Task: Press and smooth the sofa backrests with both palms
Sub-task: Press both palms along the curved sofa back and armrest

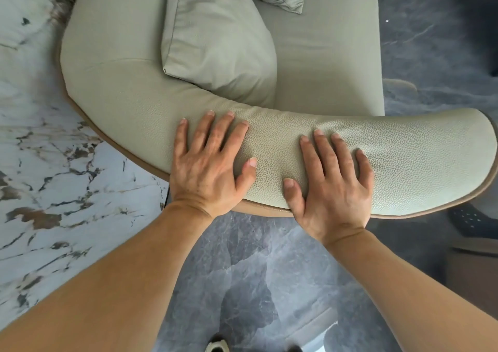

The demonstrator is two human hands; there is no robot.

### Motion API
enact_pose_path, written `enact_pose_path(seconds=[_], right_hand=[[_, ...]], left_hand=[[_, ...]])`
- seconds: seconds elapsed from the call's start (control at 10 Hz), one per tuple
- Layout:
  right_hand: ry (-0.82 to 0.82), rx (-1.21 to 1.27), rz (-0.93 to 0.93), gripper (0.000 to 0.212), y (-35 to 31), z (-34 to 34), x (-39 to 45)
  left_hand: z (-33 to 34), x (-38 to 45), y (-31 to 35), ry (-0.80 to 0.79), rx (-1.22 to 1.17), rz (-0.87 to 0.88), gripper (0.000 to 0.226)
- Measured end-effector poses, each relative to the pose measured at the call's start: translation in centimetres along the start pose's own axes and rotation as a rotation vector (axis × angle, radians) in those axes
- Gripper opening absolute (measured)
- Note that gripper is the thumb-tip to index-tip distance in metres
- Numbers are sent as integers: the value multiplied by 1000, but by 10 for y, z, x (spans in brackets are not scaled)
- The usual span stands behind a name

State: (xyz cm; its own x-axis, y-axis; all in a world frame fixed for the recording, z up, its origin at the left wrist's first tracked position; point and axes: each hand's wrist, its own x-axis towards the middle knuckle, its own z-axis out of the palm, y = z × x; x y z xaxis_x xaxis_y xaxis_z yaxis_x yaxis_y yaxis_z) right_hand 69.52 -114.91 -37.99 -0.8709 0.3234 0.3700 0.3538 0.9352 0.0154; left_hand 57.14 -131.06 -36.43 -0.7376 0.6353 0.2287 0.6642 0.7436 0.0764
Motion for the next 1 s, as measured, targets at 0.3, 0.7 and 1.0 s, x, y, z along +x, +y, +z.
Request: enact_pose_path(seconds=[0.3,0.7,1.0], right_hand=[[-11,5,13,65,8,13,37],[-98,5,41,67,9,15,59],[-161,25,48,67,7,12,60]], left_hand=[[9,39,-5,10,8,8,59],[11,62,-11,-41,31,8,62],[12,60,-12,-43,37,23,62]])
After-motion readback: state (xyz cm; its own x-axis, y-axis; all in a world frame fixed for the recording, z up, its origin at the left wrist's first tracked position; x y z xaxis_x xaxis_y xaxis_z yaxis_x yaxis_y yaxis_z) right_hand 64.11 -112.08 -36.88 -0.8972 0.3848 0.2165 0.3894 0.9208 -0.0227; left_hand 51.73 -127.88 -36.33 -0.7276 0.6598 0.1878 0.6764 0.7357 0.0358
